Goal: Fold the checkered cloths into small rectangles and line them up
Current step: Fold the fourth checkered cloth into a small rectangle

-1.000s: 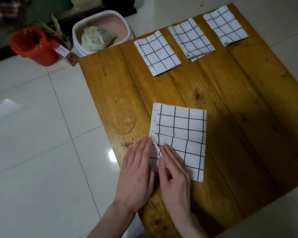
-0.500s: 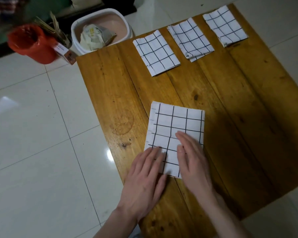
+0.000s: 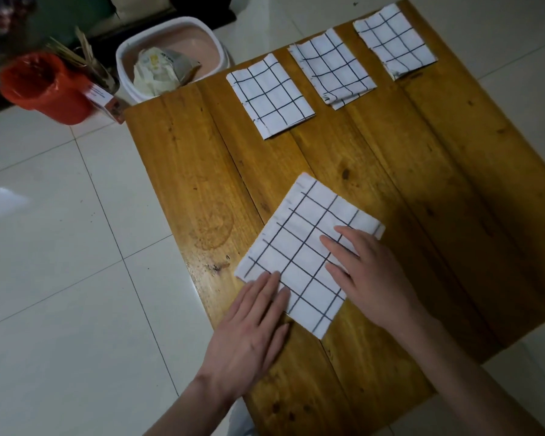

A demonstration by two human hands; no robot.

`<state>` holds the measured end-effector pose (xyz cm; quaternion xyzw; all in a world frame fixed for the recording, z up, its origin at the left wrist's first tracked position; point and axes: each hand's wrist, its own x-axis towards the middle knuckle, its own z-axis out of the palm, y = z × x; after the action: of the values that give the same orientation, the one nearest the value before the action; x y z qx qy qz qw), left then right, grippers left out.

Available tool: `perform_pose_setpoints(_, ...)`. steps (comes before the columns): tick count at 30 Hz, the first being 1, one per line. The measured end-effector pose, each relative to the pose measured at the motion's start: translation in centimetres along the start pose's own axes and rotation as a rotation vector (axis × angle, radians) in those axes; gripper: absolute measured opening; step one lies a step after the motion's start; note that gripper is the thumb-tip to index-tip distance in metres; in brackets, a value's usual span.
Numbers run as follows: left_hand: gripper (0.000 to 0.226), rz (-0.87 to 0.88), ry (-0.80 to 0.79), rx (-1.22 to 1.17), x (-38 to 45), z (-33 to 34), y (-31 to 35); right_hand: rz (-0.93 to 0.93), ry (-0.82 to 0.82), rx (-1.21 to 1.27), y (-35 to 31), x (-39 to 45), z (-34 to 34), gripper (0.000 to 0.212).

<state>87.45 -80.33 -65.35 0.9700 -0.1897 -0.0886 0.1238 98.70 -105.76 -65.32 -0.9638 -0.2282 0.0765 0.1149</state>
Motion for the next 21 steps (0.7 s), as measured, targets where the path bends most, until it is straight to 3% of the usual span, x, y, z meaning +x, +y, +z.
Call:
perform_pose_setpoints(13,0.070,-0.197,0.045,0.039,3.9,-0.8,-1.5,0.448,0.024,-0.063,-6.8,-2.6,0.7,0.062)
perform_pose_setpoints(18,0.068,-0.098,0.056,-0.002,3.3,-1.2,-0.2,0.424,0.129,-0.011,-7.5,-3.0,0.7,0.054)
perform_pose_setpoints(21,0.065,0.016,0.024,0.009,2.0,-0.3,1.1,0.226,0.132,-0.037,-8.0,-4.7,1.0,0.050)
